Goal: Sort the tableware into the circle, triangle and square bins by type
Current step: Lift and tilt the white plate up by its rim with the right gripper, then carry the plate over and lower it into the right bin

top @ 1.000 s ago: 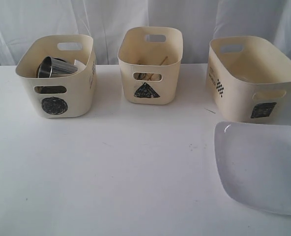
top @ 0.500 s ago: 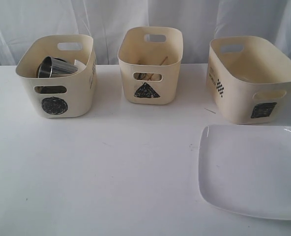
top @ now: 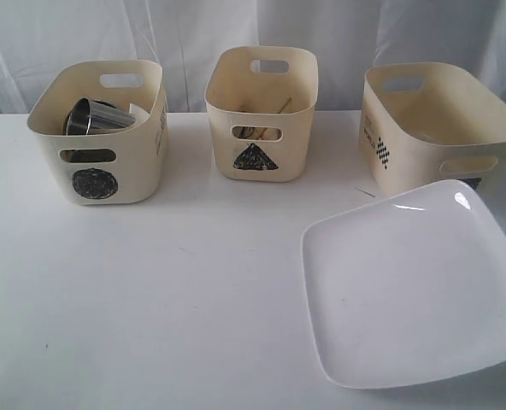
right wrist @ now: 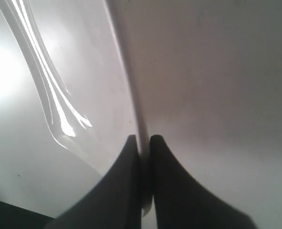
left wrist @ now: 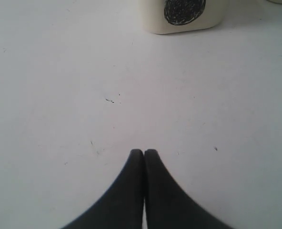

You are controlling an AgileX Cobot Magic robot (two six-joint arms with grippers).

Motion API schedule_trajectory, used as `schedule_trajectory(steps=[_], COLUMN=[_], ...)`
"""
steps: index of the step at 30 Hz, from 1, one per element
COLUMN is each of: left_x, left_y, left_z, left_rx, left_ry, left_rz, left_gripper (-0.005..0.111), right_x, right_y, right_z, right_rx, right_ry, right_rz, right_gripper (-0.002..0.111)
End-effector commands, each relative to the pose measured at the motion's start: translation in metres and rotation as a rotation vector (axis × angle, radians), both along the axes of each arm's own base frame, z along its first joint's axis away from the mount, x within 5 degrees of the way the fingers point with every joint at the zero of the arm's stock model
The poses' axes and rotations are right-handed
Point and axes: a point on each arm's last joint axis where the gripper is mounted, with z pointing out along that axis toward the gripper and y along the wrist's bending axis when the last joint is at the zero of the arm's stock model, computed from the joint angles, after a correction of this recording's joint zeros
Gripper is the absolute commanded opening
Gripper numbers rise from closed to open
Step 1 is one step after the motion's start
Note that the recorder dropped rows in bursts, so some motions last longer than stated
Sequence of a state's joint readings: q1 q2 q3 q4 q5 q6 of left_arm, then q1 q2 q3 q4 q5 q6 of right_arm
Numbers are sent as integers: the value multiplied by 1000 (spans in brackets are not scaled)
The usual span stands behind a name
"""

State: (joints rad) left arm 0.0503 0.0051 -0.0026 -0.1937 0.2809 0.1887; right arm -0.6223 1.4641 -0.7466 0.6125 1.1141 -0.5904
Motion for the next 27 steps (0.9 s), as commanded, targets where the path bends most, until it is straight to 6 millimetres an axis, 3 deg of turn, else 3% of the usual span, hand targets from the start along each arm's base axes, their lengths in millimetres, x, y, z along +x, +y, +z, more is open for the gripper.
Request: schedule_trajectory(steps=[1, 8, 15, 27], left_x=[0, 0, 0, 0], left_y=[-1, -1, -1, -1], left_z=[0, 0, 0, 0], left_rx=[-18, -18, -18, -18], left_ry=[-3, -3, -3, -3], left_rz=[-1, -1, -1, -1], left_gripper=[0, 0, 0, 0], right_x=[3, 14, 19, 45], right_y=[7, 24, 32, 35], right_z=[3, 18, 19, 50], right_rx=[16, 197, 217, 423], right_ry=[-34, -214, -252, -538], right_rz=[18, 72, 119, -73], right_gripper=[0, 0, 0, 0])
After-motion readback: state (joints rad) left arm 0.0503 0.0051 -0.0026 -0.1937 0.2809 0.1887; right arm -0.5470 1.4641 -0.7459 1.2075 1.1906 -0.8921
